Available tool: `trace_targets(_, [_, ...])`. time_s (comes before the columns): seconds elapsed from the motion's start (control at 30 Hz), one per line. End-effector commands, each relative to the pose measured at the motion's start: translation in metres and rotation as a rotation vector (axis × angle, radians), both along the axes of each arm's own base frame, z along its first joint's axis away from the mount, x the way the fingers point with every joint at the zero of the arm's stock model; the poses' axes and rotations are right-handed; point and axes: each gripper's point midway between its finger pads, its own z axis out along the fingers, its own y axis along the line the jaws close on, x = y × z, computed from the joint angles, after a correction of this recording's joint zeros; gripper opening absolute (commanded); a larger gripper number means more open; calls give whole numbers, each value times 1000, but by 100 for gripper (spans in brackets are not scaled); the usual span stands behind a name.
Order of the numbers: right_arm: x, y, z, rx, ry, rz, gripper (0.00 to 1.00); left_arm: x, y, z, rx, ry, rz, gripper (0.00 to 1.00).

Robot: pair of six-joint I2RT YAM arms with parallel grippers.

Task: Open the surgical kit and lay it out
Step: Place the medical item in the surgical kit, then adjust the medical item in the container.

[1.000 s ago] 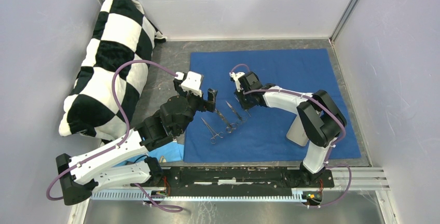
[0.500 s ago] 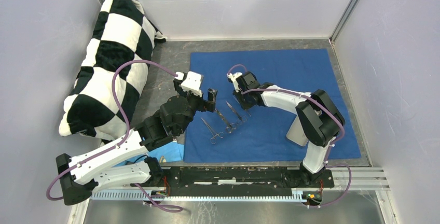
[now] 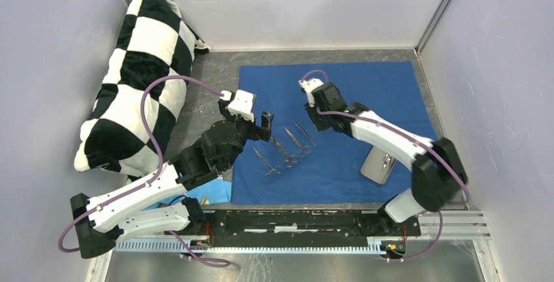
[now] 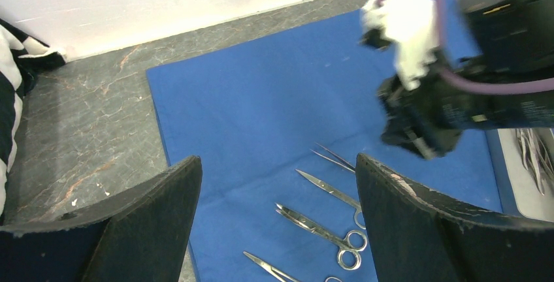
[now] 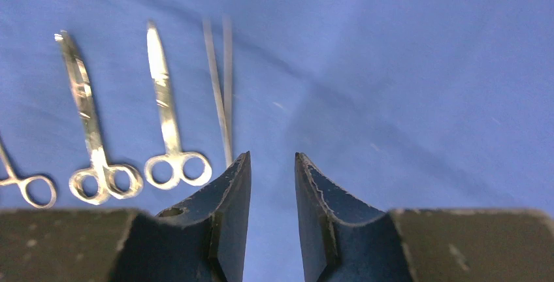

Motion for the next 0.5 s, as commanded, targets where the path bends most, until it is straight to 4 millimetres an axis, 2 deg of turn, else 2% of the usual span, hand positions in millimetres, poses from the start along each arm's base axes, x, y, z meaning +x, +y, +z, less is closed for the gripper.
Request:
trace_targets(0.0, [-11, -82, 20, -52, -79, -204, 37, -1, 3, 20, -38, -43, 4, 92])
trace_targets(0.17, [-37, -189, 4, 15, -70, -516, 36, -2, 2, 21, -44, -42, -5, 93])
trace_targets(0.27, [-54, -226, -9, 49, -38, -640, 37, -2, 2, 22, -50, -42, -11, 92])
trace_targets(0.37, [-67, -249, -25, 75, 18, -745, 36, -3, 0, 22, -51, -39, -16, 93])
trace_targets(0.47, [-74, -263, -39, 97, 59, -827, 32, -3, 0, 21, -48, -38, -16, 93])
